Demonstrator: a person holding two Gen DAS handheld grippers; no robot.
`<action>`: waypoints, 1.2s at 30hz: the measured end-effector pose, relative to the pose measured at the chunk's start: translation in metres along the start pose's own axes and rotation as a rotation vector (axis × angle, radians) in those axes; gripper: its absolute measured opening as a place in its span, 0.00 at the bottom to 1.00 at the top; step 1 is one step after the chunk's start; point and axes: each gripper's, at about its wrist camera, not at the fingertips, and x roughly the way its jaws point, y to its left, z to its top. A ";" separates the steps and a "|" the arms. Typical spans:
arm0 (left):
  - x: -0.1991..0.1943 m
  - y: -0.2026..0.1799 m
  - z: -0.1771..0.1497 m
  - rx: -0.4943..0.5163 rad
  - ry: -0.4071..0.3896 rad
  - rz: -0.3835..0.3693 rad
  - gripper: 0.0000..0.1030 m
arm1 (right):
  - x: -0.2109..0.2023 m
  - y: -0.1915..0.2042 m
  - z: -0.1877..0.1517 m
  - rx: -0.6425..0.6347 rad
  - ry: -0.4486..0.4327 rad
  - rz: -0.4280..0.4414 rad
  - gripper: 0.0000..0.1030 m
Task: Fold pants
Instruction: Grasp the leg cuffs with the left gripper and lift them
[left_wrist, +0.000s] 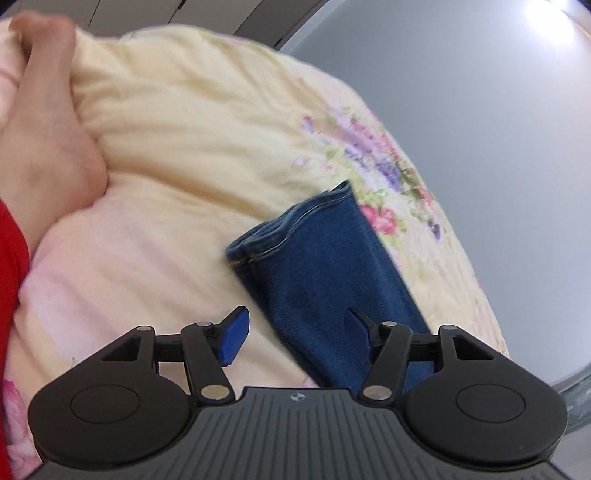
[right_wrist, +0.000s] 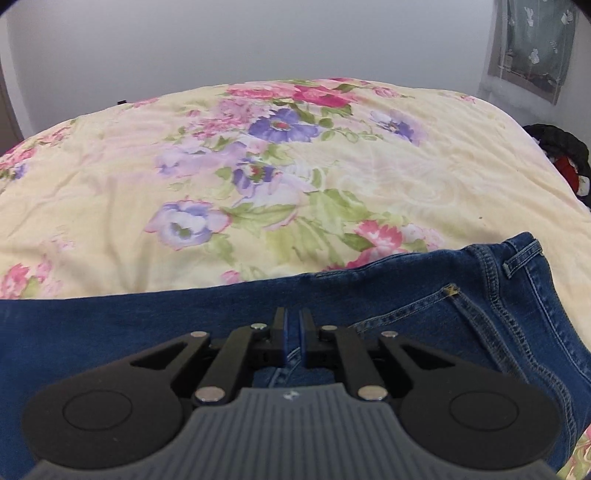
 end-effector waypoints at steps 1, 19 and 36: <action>0.005 0.003 -0.002 -0.005 -0.002 0.011 0.66 | -0.008 0.007 -0.004 -0.014 0.000 0.019 0.03; 0.037 -0.009 0.003 0.157 -0.101 0.056 0.37 | 0.003 0.229 -0.037 -0.134 0.126 0.376 0.02; 0.030 -0.016 0.011 0.192 -0.102 0.010 0.11 | 0.045 0.255 -0.018 -0.045 0.220 0.317 0.00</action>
